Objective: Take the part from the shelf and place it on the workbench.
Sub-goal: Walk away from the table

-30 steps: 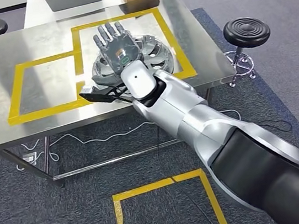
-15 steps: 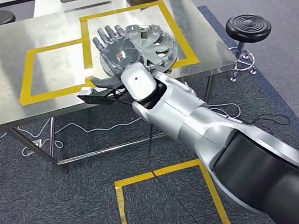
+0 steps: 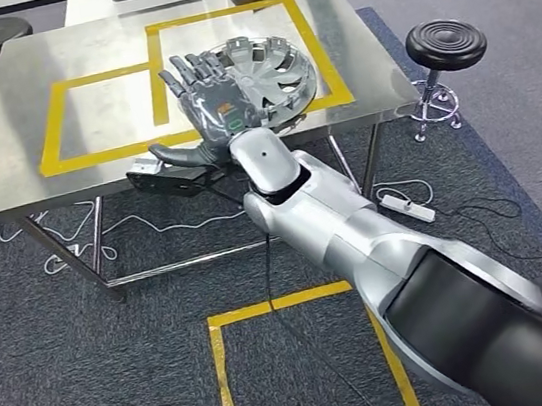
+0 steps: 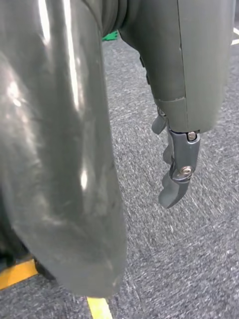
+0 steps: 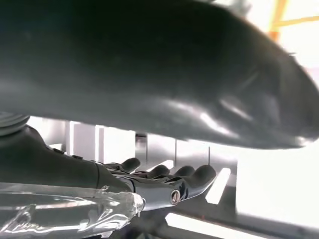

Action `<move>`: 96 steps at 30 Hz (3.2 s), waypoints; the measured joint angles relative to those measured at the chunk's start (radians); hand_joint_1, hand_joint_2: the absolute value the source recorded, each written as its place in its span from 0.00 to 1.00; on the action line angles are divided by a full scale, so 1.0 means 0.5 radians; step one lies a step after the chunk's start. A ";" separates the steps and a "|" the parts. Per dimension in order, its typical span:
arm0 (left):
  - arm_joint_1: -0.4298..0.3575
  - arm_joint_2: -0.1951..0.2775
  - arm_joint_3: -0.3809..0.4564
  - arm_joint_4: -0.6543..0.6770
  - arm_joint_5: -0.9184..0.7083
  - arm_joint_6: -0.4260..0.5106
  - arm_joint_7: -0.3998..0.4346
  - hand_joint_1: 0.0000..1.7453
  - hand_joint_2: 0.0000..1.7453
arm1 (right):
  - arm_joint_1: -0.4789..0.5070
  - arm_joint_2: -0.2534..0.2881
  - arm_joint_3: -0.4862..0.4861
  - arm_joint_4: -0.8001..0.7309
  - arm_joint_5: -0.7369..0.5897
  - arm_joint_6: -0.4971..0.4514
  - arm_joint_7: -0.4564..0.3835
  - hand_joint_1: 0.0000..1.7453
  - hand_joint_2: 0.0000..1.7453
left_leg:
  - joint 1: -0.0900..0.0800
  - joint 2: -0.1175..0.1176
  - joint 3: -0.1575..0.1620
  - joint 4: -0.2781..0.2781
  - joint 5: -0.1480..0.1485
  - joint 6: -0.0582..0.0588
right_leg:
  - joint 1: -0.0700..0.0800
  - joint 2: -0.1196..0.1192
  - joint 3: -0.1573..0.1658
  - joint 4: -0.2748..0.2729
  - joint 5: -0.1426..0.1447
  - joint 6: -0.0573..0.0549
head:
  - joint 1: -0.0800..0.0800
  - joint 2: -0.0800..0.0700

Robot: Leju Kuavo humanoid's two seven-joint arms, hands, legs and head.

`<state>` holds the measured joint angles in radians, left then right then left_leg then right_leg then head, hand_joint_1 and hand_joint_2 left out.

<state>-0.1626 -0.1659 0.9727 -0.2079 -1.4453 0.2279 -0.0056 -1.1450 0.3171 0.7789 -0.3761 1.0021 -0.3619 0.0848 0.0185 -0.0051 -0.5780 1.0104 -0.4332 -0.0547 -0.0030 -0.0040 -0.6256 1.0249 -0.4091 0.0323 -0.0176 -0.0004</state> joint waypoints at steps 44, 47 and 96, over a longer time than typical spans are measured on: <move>0.132 0.027 0.114 -0.002 0.022 0.065 -0.224 0.00 0.00 | 2.165 -0.449 -2.084 0.336 -1.606 0.328 0.233 0.00 0.00 | 0.031 -0.175 -0.072 -0.048 0.092 0.029 | -0.073 0.127 0.168 0.011 -0.160 0.126 | 0.033 0.000; 0.133 0.031 0.114 -0.003 0.014 0.079 -0.225 0.00 0.00 | 2.164 -0.441 -2.085 0.339 -1.578 0.323 0.231 0.00 0.00 | 0.032 -0.203 -0.086 -0.049 0.110 0.008 | -0.065 0.093 0.162 0.020 -0.156 0.048 | 0.019 0.000; 0.140 -0.011 0.026 -0.002 0.019 0.079 -0.163 0.00 0.00 | 2.168 -0.421 -2.086 0.353 -1.441 0.313 0.267 0.00 0.00 | -0.026 0.035 -0.023 -0.015 0.004 0.125 | -0.012 -0.109 0.135 0.146 -0.283 0.062 | 0.002 0.000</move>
<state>-0.0926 -0.1714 0.9855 -0.2090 -1.4357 0.2675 -0.0870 -0.0611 0.1068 -0.2640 -0.1995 0.2816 -0.2053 0.2184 0.0056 0.0125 -0.5893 1.0029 -0.4312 0.0077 -0.0091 -0.0584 -0.5581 1.0980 -0.5507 0.0633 -0.0166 -0.0004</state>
